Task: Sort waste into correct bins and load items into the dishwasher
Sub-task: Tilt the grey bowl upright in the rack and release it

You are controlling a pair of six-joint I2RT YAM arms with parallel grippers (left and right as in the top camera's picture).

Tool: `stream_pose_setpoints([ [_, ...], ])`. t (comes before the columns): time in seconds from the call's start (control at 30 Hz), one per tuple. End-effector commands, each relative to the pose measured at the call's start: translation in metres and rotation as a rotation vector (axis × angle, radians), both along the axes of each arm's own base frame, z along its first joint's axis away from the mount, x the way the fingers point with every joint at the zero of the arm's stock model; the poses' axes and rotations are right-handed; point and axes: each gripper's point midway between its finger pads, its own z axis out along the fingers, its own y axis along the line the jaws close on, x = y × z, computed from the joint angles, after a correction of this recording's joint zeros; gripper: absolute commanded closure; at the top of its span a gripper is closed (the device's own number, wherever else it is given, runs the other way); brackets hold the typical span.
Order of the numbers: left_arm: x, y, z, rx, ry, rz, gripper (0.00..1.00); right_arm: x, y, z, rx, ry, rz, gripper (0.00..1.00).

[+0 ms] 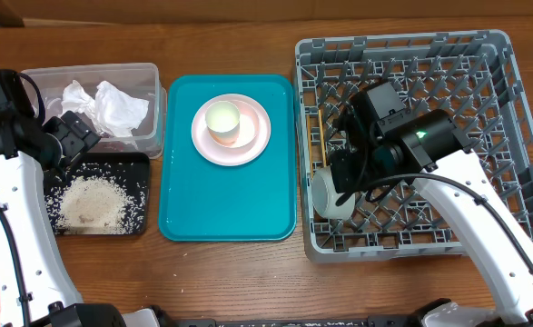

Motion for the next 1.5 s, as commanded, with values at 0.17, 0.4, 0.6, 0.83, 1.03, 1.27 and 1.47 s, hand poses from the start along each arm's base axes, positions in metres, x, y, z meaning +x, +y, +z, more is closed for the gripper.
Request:
stream_pose_setpoints([
  [0.17,0.003,0.001,0.004,0.009,-0.009,-0.008,0.01,0.0,0.026,-0.012,0.028,-0.038,0.023,0.96],
  [0.4,0.003,0.001,0.004,0.009,-0.009,-0.007,0.0,-0.001,0.033,-0.024,0.019,-0.053,0.031,0.96],
  [0.6,0.003,0.001,0.004,0.009,-0.009,-0.008,0.0,-0.002,0.032,-0.035,0.011,-0.047,0.033,0.96],
  [0.83,0.003,0.001,0.004,0.009,-0.01,-0.008,0.0,-0.003,0.025,-0.049,-0.028,-0.045,0.024,0.96],
  [1.03,0.003,0.001,0.004,0.009,-0.009,-0.008,0.0,0.001,-0.016,-0.058,-0.243,-0.069,-0.081,0.96],
  [1.27,0.003,0.001,0.004,0.009,-0.009,-0.008,0.0,0.002,-0.051,-0.057,-0.414,-0.097,-0.165,0.95],
  [1.47,0.003,0.001,0.004,0.009,-0.009,-0.009,0.0,0.007,-0.046,-0.05,-0.391,-0.115,-0.169,0.95],
])
